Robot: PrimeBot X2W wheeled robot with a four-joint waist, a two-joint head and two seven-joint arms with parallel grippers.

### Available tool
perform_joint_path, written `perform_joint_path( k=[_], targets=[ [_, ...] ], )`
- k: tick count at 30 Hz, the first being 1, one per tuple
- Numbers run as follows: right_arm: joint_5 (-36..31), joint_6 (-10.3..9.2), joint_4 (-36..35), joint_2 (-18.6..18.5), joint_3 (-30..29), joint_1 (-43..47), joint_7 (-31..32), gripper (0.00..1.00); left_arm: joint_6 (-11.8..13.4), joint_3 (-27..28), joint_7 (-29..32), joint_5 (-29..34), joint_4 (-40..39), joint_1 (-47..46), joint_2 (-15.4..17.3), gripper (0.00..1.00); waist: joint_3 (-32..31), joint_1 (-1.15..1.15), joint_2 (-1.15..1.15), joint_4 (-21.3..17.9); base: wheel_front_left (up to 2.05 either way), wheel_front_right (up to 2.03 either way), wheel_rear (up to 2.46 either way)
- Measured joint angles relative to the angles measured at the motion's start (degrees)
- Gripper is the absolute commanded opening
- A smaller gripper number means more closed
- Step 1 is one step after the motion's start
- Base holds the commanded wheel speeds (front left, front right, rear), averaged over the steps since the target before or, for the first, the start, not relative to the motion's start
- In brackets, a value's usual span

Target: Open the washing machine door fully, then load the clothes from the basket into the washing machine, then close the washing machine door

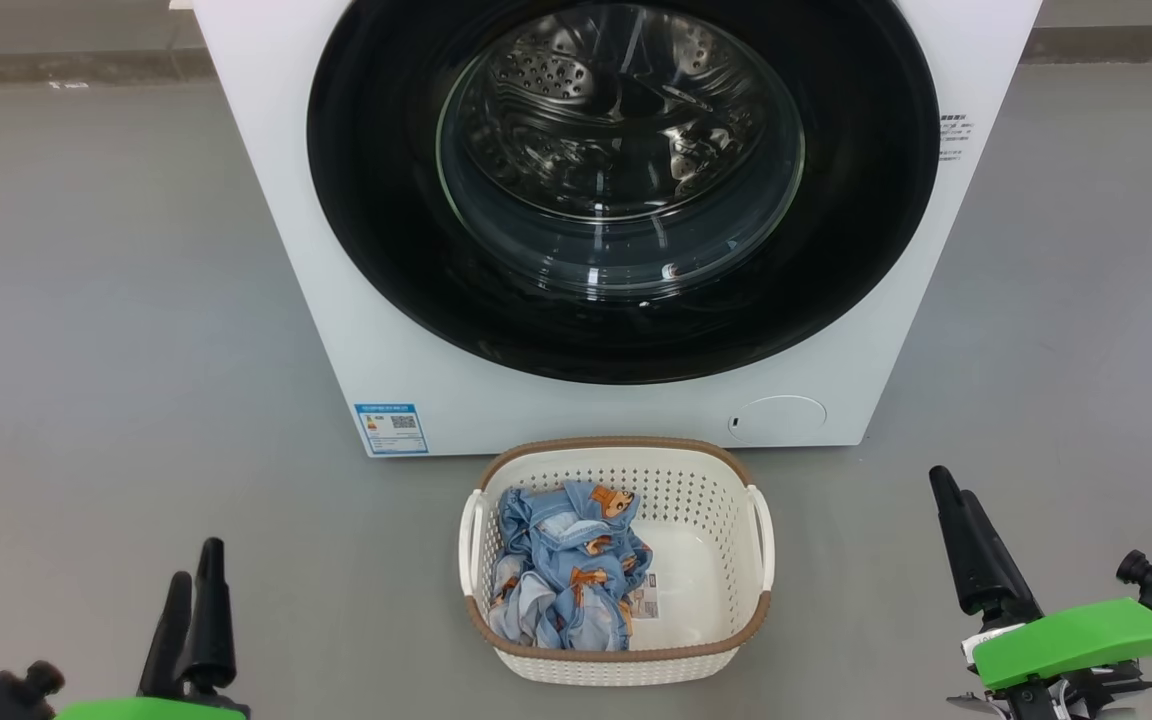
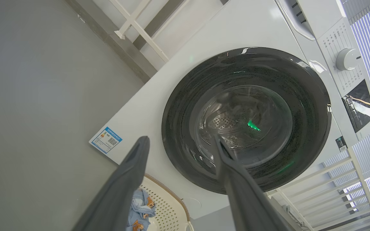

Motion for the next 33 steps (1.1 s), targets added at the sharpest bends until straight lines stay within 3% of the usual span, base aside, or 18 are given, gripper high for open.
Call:
perform_joint_path(
  k=[12, 33],
  targets=[
    [-11.1, 0.0, 1.4, -0.8, 1.2, -0.8, -1.9, 1.0, 0.0, -0.6, -2.0, 14.2, -0.1, -0.4, 0.6, 1.0, -0.2, 0.0, 0.0, 0.2, 0.0, 0.0, 0.0],
    [-25.6, 0.0, 3.2, -2.5, 3.4, -1.2, -5.7, 1.0, 0.0, -0.4, -5.5, 27.6, -0.2, -0.4, -0.4, 1.0, -0.9, 0.0, 0.0, 0.5, 0.0, 0.0, 0.0]
  ],
)
